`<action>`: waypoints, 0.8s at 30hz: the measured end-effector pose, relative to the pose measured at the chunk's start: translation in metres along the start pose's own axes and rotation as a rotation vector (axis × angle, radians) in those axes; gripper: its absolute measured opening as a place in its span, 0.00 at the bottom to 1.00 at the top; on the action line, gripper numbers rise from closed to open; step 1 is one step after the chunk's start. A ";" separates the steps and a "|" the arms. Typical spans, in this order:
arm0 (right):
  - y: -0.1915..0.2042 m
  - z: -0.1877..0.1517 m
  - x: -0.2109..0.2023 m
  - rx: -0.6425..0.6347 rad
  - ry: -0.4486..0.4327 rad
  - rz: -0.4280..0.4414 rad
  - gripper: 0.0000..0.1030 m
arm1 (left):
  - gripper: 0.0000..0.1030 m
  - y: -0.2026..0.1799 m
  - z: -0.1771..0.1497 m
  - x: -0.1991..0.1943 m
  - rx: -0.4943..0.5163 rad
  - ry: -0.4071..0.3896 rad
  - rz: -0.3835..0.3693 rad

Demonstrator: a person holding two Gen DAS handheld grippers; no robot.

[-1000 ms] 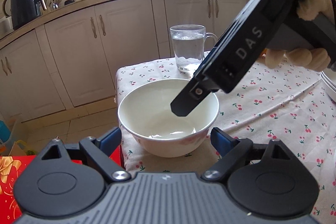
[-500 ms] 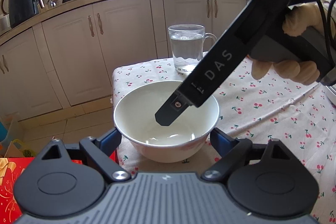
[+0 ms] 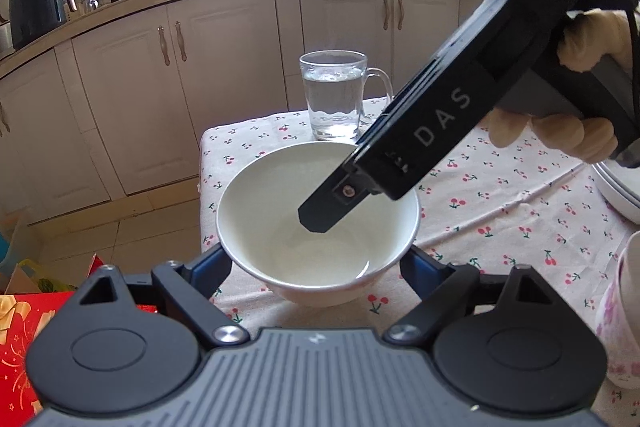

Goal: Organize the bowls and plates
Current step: 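Grip the rim of the last pink floral bowl with the right tool and lift, then carry the bowl with the right tool over the nested bowls and lower it in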

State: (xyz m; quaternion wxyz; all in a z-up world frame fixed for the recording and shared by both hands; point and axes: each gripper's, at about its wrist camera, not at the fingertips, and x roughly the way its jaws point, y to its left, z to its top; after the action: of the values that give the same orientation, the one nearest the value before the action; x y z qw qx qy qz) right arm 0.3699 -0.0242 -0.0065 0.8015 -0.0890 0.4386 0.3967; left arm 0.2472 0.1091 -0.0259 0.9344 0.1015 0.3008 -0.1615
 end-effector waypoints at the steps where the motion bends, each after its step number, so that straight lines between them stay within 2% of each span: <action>1: 0.002 -0.002 -0.005 -0.001 -0.004 0.000 0.63 | 0.88 -0.003 0.001 -0.004 0.001 0.003 -0.002; 10: 0.020 -0.030 -0.051 0.014 -0.032 -0.013 0.64 | 0.88 -0.032 0.007 -0.041 0.020 0.002 -0.042; 24: 0.060 -0.090 -0.129 0.016 -0.071 -0.024 0.64 | 0.88 -0.085 0.006 -0.107 0.072 -0.001 -0.079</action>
State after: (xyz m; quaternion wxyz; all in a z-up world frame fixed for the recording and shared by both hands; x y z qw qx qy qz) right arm 0.2311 -0.1000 0.0519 0.8220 -0.0736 0.4119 0.3863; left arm 0.1373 0.0546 0.0349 0.9232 0.1231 0.2981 -0.2091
